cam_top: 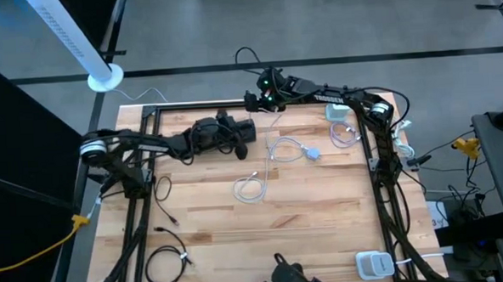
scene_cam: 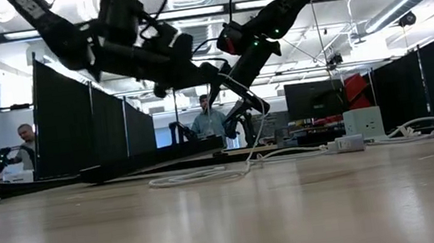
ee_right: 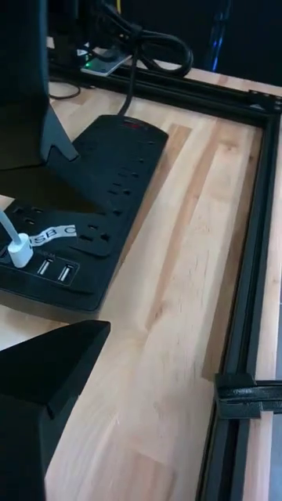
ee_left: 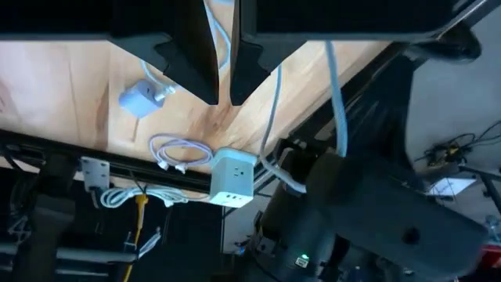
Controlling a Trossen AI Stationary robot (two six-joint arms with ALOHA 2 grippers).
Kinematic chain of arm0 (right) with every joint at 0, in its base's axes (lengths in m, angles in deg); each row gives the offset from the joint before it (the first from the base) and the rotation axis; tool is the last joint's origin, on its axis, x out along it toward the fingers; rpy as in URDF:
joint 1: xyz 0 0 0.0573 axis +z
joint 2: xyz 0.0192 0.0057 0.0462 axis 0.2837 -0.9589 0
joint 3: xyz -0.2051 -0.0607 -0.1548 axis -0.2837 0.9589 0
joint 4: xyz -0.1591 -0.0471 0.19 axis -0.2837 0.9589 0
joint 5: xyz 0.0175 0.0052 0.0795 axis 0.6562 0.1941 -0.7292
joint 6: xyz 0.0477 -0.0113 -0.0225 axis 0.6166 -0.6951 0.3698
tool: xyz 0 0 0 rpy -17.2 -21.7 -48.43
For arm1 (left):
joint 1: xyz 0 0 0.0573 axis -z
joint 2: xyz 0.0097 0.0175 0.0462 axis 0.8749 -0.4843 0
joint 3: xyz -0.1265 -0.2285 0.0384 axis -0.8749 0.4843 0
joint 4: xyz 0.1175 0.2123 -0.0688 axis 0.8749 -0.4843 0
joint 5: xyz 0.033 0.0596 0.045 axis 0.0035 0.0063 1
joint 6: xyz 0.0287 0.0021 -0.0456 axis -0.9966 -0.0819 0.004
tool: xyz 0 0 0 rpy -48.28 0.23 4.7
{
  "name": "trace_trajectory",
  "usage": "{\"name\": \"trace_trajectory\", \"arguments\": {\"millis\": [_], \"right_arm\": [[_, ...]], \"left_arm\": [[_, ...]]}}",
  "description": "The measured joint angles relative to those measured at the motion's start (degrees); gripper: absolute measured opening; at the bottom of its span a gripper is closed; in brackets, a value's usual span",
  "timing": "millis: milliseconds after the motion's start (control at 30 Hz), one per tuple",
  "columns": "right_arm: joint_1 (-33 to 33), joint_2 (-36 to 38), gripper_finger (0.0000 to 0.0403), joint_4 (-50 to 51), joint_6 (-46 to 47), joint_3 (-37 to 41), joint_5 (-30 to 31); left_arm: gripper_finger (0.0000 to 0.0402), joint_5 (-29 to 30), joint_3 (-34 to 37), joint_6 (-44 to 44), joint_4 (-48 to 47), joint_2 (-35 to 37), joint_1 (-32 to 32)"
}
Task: Insert USB
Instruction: Insert the light blue charger cable into the black outlet extension
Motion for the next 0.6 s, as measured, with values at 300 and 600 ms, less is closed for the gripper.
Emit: {"name": "trace_trajectory", "arguments": {"millis": [300,600], "right_arm": [[0.0,0.0,0.0216,0.4,-1.5,0.0,0.0],[0.0,0.0,0.0222,0.5,-2.5,0.0,0.1]], "left_arm": [[0.0023,0.1,-2.4,0.3,1.2,-1.5,0.0],[0.0044,13.2,-2.4,-8.4,-1.1,-0.1,-0.1]]}}
